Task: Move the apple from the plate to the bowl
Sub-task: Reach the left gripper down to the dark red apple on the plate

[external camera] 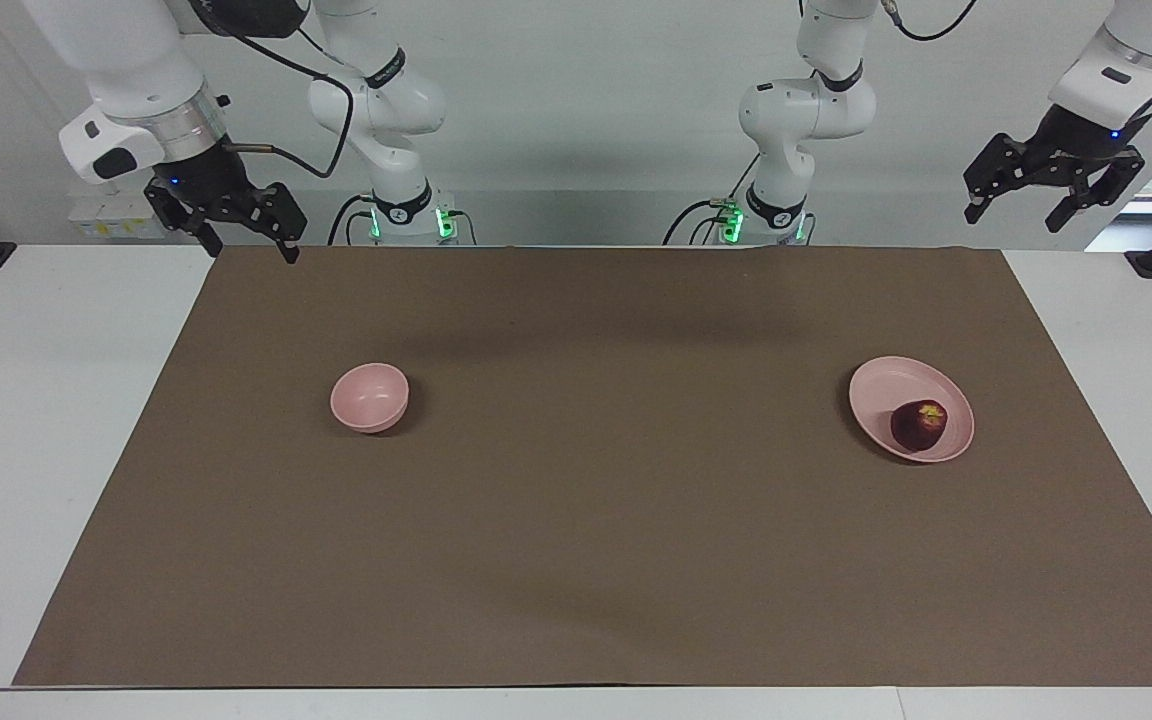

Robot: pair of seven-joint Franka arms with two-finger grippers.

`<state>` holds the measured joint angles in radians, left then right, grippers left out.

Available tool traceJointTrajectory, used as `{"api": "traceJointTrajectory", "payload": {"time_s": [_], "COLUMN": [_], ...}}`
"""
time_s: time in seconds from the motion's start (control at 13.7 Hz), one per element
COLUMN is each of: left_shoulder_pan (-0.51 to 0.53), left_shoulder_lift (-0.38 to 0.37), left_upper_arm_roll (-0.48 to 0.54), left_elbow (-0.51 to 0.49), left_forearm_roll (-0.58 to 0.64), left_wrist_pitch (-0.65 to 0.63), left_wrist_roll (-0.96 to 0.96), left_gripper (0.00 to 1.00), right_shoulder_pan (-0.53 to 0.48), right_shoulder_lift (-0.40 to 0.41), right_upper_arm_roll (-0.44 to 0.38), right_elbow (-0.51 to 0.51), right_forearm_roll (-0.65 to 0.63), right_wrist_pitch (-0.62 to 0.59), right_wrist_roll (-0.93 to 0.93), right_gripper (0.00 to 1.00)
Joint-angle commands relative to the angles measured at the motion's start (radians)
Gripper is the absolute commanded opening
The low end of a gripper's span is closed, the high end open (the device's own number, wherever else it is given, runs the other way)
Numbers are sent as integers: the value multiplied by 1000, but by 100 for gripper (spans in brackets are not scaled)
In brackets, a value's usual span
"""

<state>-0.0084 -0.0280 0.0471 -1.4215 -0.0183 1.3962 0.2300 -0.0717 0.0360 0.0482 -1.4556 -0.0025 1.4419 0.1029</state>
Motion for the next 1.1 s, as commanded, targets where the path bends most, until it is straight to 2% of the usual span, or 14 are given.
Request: {"api": "traceJointTrajectory", "payload": {"time_s": [0.0, 0.22, 0.44, 0.51, 0.73, 1.02], "left_shoulder_pan": [1, 2, 50, 54, 59, 62], "left_shoulder_lift": [-45, -95, -98, -90, -70, 32], "left_upper_arm_roll": [0, 7, 8, 8, 8, 8], "left_elbow": [-66, -190, -305, -354, -499, -545], "left_forearm_roll": [1, 1, 0, 0, 0, 0], "left_wrist_pitch": [29, 137, 231, 286, 559, 697], "left_wrist_roll": [5, 9, 8, 8, 8, 6], "left_gripper": [100, 100, 100, 100, 100, 100], "right_shoulder_pan": [-13, -14, -7, -2, 1, 33], "right_shoulder_lift": [2, 2, 2, 2, -1, 1], "right_upper_arm_roll": [2, -1, -1, -1, 7, 12], "right_elbow": [6, 5, 1, 1, -18, -55], "right_forearm_roll": [6, 1, -7, -7, -7, 4], "right_wrist_pitch": [-14, -3, 0, 3, 35, 92], "right_wrist_roll": [-18, -23, -23, -19, -14, 20], "right_gripper": [100, 100, 100, 100, 100, 100]}}
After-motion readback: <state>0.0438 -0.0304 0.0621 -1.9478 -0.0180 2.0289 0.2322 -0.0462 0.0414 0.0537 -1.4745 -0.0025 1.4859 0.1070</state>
